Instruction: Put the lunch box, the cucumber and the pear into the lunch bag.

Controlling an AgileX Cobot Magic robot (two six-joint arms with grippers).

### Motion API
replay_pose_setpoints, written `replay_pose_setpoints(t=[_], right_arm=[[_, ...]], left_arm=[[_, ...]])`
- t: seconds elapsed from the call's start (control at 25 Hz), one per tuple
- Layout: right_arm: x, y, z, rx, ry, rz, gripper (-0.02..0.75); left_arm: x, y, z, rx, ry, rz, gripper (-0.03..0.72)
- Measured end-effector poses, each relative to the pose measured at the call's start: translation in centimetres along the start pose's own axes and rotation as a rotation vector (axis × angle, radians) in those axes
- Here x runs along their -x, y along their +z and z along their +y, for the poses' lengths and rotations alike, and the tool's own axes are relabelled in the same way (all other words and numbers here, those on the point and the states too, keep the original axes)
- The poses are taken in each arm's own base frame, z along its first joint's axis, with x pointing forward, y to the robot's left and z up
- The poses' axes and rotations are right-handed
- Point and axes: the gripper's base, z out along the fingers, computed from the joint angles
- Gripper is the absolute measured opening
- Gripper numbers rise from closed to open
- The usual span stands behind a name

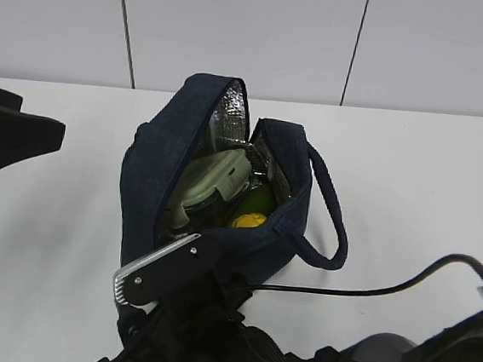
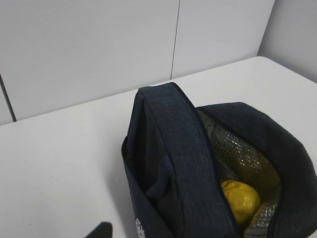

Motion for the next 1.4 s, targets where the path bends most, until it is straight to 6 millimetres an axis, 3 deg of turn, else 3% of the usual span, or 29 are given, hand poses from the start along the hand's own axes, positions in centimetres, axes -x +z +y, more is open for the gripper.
replay_pose_setpoints(t=[0.24, 0.48, 0.64, 0.84, 1.12, 1.28, 1.4], right_arm=[[-0.3, 0.0, -0.6, -0.067, -0.052, 0.031, 0.266], [-0.2, -0.1, -0.7, -0.076, -0.069, 0.032, 0.159], [0.3, -0.3, -0.7, -0.077, -0.076, 0.019, 0.011], [1.8, -1.2, -0.6, -0.057, -0.11, 0.016, 0.0], [1.9, -1.9, -0.2, -0.004, -0.104, 0.102, 0.0], [2.4, -2.2, -0.2, 0.007, -0.098, 0.097, 0.0], [2.5, -2.3, -0.1, 0.011, -0.101, 0.099, 0.0]], left_arm=[[0.0, 0.0, 0.0, 0.0, 0.001, 0.0, 0.396], [0.0, 0.0, 0.0, 0.0, 0.001, 0.0, 0.396], [0.0, 0.0, 0.0, -0.001, 0.004, 0.003, 0.396], [-0.5, 0.4, -0.1, -0.022, 0.038, 0.058, 0.385], [-1.9, 3.0, 0.1, -0.077, 0.032, 0.178, 0.282], [-1.6, 4.0, 0.0, -0.198, -0.001, 0.122, 0.273], [-1.6, 4.7, 1.3, -0.275, -0.076, 0.071, 0.273]])
